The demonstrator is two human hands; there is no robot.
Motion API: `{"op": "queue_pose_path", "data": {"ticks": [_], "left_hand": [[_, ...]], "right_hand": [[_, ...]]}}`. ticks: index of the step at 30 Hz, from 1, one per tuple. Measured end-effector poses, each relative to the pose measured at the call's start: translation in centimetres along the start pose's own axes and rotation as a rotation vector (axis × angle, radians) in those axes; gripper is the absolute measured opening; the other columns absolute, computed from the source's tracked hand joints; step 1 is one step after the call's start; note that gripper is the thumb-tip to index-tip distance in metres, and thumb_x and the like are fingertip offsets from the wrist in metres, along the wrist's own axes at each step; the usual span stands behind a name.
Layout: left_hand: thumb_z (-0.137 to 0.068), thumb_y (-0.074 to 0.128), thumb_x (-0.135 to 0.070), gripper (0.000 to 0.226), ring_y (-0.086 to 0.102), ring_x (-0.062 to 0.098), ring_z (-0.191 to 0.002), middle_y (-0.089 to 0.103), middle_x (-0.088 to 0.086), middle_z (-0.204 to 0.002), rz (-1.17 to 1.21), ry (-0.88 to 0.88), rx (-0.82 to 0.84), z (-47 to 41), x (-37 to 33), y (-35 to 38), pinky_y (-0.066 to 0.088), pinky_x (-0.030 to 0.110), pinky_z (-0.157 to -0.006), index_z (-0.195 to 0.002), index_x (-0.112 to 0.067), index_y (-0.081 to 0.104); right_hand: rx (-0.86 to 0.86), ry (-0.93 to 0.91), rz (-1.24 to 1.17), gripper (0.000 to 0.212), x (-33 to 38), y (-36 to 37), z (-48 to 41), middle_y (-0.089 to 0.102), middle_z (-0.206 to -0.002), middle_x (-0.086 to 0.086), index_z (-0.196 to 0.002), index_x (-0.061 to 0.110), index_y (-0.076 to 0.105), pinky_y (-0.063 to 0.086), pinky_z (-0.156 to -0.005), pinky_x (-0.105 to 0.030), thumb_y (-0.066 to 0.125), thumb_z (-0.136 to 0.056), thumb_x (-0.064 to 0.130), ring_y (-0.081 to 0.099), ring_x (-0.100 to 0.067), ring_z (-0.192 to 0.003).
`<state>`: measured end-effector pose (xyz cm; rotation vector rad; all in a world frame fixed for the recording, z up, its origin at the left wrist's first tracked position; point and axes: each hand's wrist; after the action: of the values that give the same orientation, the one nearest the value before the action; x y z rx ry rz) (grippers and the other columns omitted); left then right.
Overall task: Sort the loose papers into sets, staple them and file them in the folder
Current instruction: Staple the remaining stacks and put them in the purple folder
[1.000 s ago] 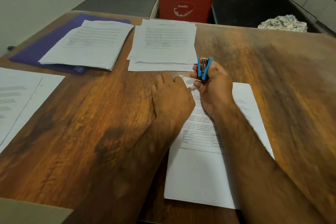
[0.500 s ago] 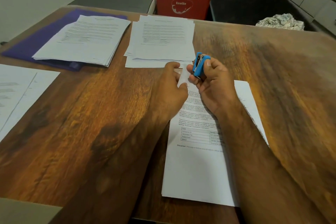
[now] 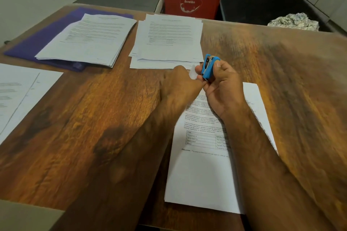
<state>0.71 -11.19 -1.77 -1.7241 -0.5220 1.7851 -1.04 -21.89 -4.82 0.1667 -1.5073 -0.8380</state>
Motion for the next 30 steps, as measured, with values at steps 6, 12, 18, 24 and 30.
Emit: {"op": "queue_pose_path", "data": {"ticks": [6, 12, 18, 24, 30], "left_hand": [[-0.092, 0.065, -0.01, 0.039, 0.058, 0.011, -0.083, 0.062, 0.002, -0.106, 0.14, 0.067, 0.01, 1.0, 0.4, 0.1, 0.047, 0.026, -0.061, -0.126, -0.019, 0.047], [-0.098, 0.064, -0.02, 0.016, 0.074, 0.035, -0.084, 0.072, 0.02, -0.09, 0.366, -0.016, 0.068, 0.7, 0.6, -0.6, 0.061, 0.055, -0.083, -0.094, -0.005, 0.069], [-0.103, 0.059, -0.018, 0.017, 0.072, 0.015, -0.089, 0.073, -0.003, -0.102, 0.348, 0.093, -0.055, 0.7, 2.2, 1.0, 0.063, 0.044, -0.08, -0.118, -0.02, 0.066], [-0.103, 0.058, -0.013, 0.019, 0.075, 0.016, -0.091, 0.076, -0.002, -0.109, 0.443, 0.142, -0.019, 0.6, 3.1, 1.3, 0.064, 0.046, -0.078, -0.12, -0.02, 0.063], [-0.103, 0.059, -0.011, 0.021, 0.071, 0.016, -0.104, 0.071, -0.001, -0.118, 0.412, 0.206, -0.059, 0.9, 3.0, 1.6, 0.062, 0.044, -0.088, -0.122, -0.019, 0.061]], "right_hand": [[0.0, -0.005, 0.01, 0.02, 0.0, -0.1, -0.1, 0.065, -0.126, -0.014, -0.123, 0.011, 0.059, 0.06, -0.081, -0.031, 0.044, -0.111, 0.015, 0.07, -0.025, -0.107], [0.01, -0.008, 0.039, 0.023, 0.1, -0.2, -0.2, 0.06, -0.138, -0.022, -0.129, 0.009, 0.058, 0.06, -0.077, -0.028, 0.045, -0.11, 0.013, 0.073, -0.021, -0.102], [0.056, -0.144, 0.431, 0.017, 1.1, -0.4, 0.0, 0.069, -0.122, -0.007, -0.12, 0.016, 0.064, 0.062, -0.09, -0.033, 0.054, -0.107, 0.011, 0.072, -0.018, -0.106], [0.159, -0.494, 1.236, 0.02, 3.8, -2.5, -0.2, 0.061, -0.123, 0.002, -0.114, 0.018, 0.07, 0.049, -0.089, -0.006, 0.072, -0.096, 0.01, 0.059, -0.002, -0.105], [0.215, -0.511, 1.367, 0.024, 4.3, -2.4, 0.2, 0.064, -0.123, 0.002, -0.114, 0.016, 0.077, 0.055, -0.098, -0.022, 0.077, -0.091, 0.008, 0.062, -0.012, -0.109]]}}
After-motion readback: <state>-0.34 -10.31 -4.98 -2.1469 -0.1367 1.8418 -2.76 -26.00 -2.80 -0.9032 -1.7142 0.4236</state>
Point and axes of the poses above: each hand's wrist, its own z-axis away from the middle knuckle, its own y-axis out of the palm, x = y × z
